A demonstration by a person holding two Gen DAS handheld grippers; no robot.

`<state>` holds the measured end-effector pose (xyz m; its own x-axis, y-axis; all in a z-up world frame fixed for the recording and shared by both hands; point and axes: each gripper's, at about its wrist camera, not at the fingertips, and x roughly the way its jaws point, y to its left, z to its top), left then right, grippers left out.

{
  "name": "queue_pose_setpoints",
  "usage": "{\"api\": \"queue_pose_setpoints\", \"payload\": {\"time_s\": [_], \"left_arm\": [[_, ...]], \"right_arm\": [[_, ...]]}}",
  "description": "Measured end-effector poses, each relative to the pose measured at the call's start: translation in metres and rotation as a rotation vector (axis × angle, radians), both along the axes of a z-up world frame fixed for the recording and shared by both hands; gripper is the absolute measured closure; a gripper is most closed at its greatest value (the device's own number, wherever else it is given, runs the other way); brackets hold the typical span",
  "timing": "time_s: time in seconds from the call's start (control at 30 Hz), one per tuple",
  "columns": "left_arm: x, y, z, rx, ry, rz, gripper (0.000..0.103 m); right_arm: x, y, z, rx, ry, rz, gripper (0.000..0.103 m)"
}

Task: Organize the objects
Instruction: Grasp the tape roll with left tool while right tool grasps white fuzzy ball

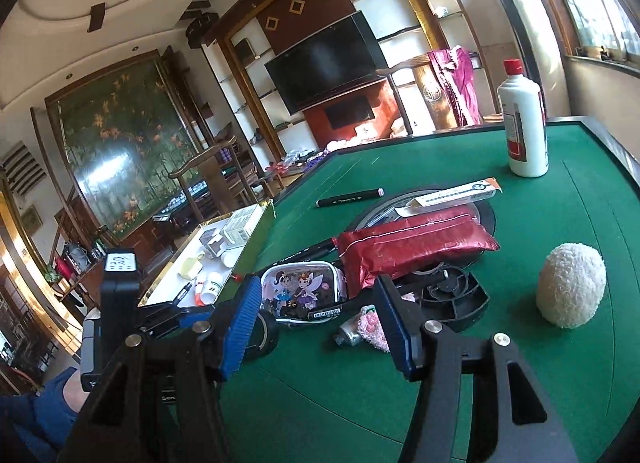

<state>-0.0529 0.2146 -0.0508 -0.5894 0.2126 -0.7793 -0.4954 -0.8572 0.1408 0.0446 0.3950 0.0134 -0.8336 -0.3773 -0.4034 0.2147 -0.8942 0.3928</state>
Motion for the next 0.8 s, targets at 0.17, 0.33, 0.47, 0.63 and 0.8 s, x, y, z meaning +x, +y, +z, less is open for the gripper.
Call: {"api": "queue_pose_setpoints", "payload": {"time_s": [0.17,0.33,0.47,0.63,0.8], "left_arm": [[-0.014,0.011,-0.016,-0.067,-0.014,0.025,0.036],[-0.025,-0.004,-0.022,0.057,-0.074,0.041,0.045],[-0.025,-0.016,-0.024,0.113,-0.106,0.028,0.045],[-0.027,-0.026,-0.024,0.169,-0.134,0.044,0.045],[-0.026,-0.025,-0.024,0.178,-0.147,0.040,0.045]], "right_arm": [[0.007,0.004,0.004,0.003,0.019,-0.015,0.045],[0.013,0.026,0.009,0.038,0.033,-0.122,0.044],[0.022,0.062,0.010,0.129,0.019,-0.352,0.030],[0.016,0.102,-0.012,0.162,-0.121,-0.523,0.026],[-0.002,0.108,-0.026,0.209,-0.208,-0.549,0.025]]}}
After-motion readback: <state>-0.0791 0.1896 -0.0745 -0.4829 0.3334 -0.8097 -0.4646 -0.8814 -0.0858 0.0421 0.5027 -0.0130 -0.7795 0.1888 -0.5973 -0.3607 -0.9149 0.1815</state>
